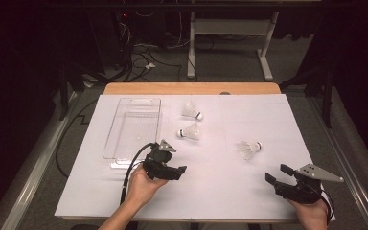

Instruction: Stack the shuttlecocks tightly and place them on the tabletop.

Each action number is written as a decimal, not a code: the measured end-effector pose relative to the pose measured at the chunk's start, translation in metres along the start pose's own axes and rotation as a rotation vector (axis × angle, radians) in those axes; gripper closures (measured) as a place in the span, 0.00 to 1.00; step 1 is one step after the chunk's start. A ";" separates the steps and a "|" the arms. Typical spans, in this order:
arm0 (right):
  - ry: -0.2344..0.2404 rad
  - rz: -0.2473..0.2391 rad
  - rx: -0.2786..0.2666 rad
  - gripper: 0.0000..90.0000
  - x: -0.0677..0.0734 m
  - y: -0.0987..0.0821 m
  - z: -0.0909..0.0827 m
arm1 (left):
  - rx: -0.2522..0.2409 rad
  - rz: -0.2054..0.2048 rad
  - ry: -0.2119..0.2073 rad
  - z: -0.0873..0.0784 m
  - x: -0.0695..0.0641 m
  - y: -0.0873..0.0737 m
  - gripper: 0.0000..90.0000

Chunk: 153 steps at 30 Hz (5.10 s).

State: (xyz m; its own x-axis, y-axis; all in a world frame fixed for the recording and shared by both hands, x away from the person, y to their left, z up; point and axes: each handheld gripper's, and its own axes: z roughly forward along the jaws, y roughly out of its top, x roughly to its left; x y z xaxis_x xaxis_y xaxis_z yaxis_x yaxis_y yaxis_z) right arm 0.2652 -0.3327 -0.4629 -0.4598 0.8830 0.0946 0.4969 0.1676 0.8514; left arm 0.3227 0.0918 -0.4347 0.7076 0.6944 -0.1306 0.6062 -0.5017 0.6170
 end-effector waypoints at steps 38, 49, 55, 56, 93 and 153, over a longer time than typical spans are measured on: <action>-0.003 -0.001 0.002 0.32 0.000 0.000 0.000 | -0.040 -0.014 0.029 -0.019 0.003 -0.039 0.37; -0.003 -0.002 0.002 0.32 0.000 0.000 0.000 | -0.067 -0.035 0.042 -0.026 0.008 -0.051 0.37; -0.004 -0.001 0.002 0.32 0.001 0.000 0.000 | -0.080 -0.042 0.043 -0.029 0.011 -0.055 0.37; -0.004 -0.001 0.002 0.32 0.001 0.000 0.000 | -0.082 -0.042 0.044 -0.029 0.011 -0.055 0.37; -0.007 0.000 0.007 0.32 0.001 0.000 0.001 | -0.162 -0.095 0.131 -0.057 0.032 -0.092 0.36; -0.036 0.026 0.010 0.32 0.000 0.000 0.000 | -0.309 -0.260 0.195 -0.087 0.071 -0.144 0.35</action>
State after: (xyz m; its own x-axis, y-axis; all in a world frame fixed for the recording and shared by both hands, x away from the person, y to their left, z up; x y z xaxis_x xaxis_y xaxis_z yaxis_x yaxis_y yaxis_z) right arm 0.2653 -0.3326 -0.4632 -0.4201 0.9021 0.0983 0.5157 0.1482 0.8439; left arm 0.2542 0.2584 -0.4654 0.4466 0.8761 -0.1815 0.5969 -0.1406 0.7899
